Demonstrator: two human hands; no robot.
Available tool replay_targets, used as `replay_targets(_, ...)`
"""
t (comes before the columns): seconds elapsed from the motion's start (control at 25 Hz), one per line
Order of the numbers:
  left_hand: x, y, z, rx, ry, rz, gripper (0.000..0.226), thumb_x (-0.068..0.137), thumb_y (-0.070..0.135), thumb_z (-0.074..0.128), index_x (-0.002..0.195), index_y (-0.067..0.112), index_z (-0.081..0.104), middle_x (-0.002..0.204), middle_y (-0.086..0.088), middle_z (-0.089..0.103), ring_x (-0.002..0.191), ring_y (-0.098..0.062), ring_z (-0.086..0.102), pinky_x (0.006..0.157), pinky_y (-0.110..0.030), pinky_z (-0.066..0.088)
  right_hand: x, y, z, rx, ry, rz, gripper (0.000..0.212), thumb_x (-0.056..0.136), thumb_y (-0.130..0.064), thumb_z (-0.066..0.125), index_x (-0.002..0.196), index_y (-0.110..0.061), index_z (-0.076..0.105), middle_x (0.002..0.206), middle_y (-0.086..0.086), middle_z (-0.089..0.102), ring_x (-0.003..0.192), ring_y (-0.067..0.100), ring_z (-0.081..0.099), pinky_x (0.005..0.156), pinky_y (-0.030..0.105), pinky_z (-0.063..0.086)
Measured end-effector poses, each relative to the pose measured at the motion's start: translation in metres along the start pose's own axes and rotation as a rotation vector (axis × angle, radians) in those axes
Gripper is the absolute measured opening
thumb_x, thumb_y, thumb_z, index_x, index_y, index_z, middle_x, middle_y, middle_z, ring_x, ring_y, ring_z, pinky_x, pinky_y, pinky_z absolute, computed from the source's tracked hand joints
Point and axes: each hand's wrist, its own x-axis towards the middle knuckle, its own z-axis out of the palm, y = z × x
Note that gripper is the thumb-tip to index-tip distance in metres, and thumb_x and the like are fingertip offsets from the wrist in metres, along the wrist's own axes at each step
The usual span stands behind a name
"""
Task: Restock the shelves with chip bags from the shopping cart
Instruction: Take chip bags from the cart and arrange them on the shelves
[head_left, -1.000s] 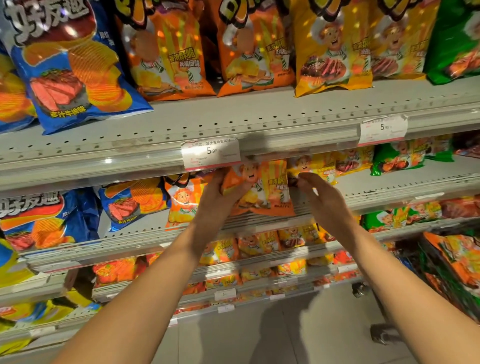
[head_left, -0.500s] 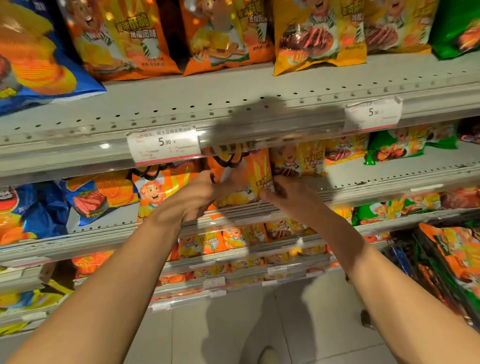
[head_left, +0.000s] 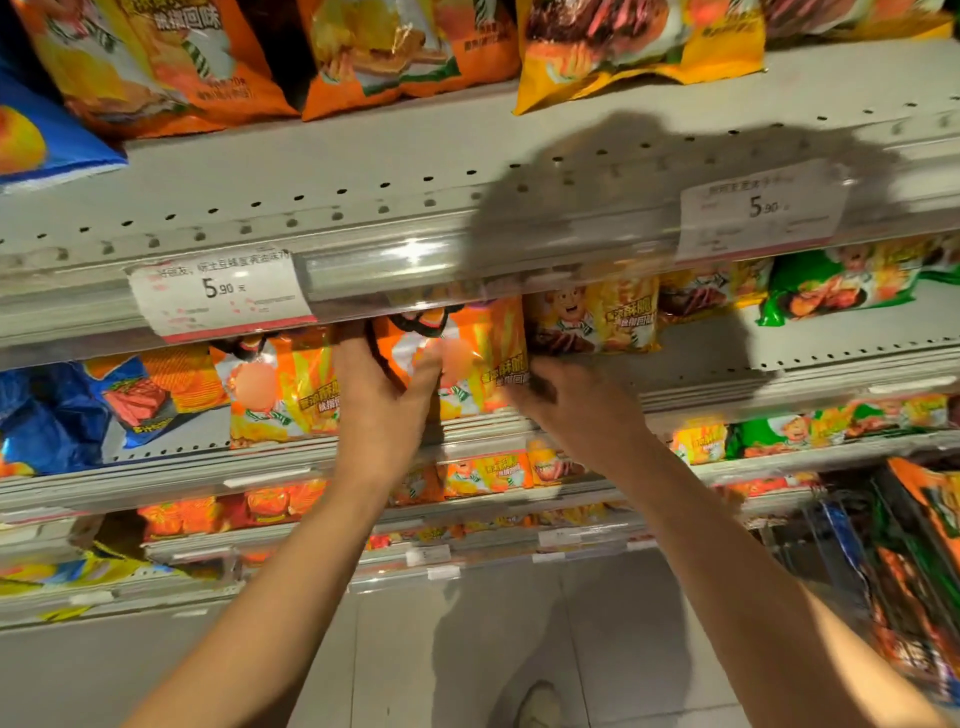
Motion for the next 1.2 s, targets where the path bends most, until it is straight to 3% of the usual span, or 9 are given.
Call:
replay_targets(0.08,-0.024,-0.001,0.001,0.225,0.110,0.257,0.058,0.097,0.039,0.065,0.143,0.013,0.042,0.132,-0.008,0.039,0.126,-0.019,0.039,0.110,-0.036,0.038,-0.001,0.000,0.001,-0.022,0.029,-0.014,0.045,0.096,-0.066,0.045,0.114,-0.031,0.066,0.095,-0.004,0.070,0.090,0.022,0.066,0.074,0.034,0.052)
replay_targets(0.2,-0.041,-0.006,0.010,0.456,-0.015,0.519,0.053,0.101,0.025,0.058,0.151,0.016,0.044,0.155,-0.014,0.029,0.148,-0.033,0.026,0.118,-0.049,0.033,-0.002,-0.002,0.000,-0.053,0.046,-0.024,0.043,0.097,-0.064,0.044,0.115,-0.031,0.065,0.095,-0.002,0.071,0.089,0.023,0.065,0.075,0.035,0.052)
replay_targets(0.4,-0.042,-0.010,0.006,0.683,-0.348,0.392,0.078,0.098,0.054,0.048,0.161,0.023,0.016,0.169,-0.014,-0.001,0.156,-0.032,-0.009,0.124,-0.052,0.020,-0.002,-0.001,0.005,-0.060,0.076,-0.063,0.041,0.098,-0.061,0.046,0.099,-0.023,0.061,0.082,-0.003,0.065,0.080,0.023,0.065,0.070,0.037,0.053)
replay_targets(0.52,-0.034,0.004,-0.001,0.754,-0.469,0.310,0.092,0.092,0.066,0.050,0.162,0.028,0.006,0.169,-0.009,-0.013,0.155,-0.028,-0.017,0.125,-0.051,0.017,-0.001,0.000,0.007,-0.115,0.074,-0.058,0.040,0.098,-0.058,0.050,0.107,-0.022,0.064,0.091,-0.001,0.068,0.090,0.027,0.067,0.072,0.035,0.050)
replay_targets(0.6,-0.037,0.020,-0.006,0.758,-0.443,0.240,0.092,0.090,0.069,0.050,0.162,0.029,0.009,0.170,-0.006,-0.008,0.156,-0.028,-0.013,0.126,-0.052,0.013,-0.007,0.002,0.003,0.057,0.098,-0.105,0.038,0.098,-0.045,0.059,0.123,-0.017,0.065,0.104,0.007,0.071,0.101,0.032,0.065,0.080,0.037,0.050)
replay_targets(0.76,-0.088,0.045,-0.007,0.645,-0.281,0.385,0.081,0.093,0.057,0.059,0.159,0.021,0.029,0.167,-0.013,0.015,0.156,-0.035,0.004,0.125,-0.050,0.016,-0.063,0.029,-0.014,0.320,0.370,-0.280,0.037,0.088,-0.021,0.063,0.123,-0.011,0.067,0.102,0.005,0.065,0.103,0.024,0.059,0.095,0.040,0.047)
replay_targets(1.0,-0.188,0.085,0.074,0.451,-0.432,0.356,0.073,0.093,0.046,0.066,0.154,0.019,0.038,0.165,-0.014,0.021,0.154,-0.032,0.014,0.125,-0.040,0.016,-0.207,0.136,-0.040,0.222,0.162,0.045,0.047,0.095,-0.023,0.065,0.140,-0.018,0.053,0.125,0.007,0.060,0.117,0.024,0.057,0.101,0.036,0.044)
replay_targets(1.12,-0.223,0.115,0.123,0.364,-0.565,0.394,0.065,0.092,0.040,0.069,0.150,0.019,0.046,0.159,-0.012,0.031,0.149,-0.029,0.025,0.119,-0.032,0.020,-0.272,0.193,-0.064,0.261,0.152,0.222,0.049,0.094,-0.022,0.065,0.141,-0.013,0.053,0.131,0.010,0.061,0.121,0.027,0.057,0.103,0.040,0.045)
replay_targets(1.2,-0.235,0.140,0.157,0.369,-0.662,0.434,0.061,0.090,0.028,0.075,0.145,0.014,0.051,0.154,-0.015,0.039,0.145,-0.032,0.034,0.116,-0.034,0.027,-0.308,0.234,-0.082,0.276,0.164,0.336,0.054,0.094,-0.025,0.066,0.145,-0.015,0.049,0.134,0.009,0.060,0.124,0.023,0.056,0.104,0.031,0.043)
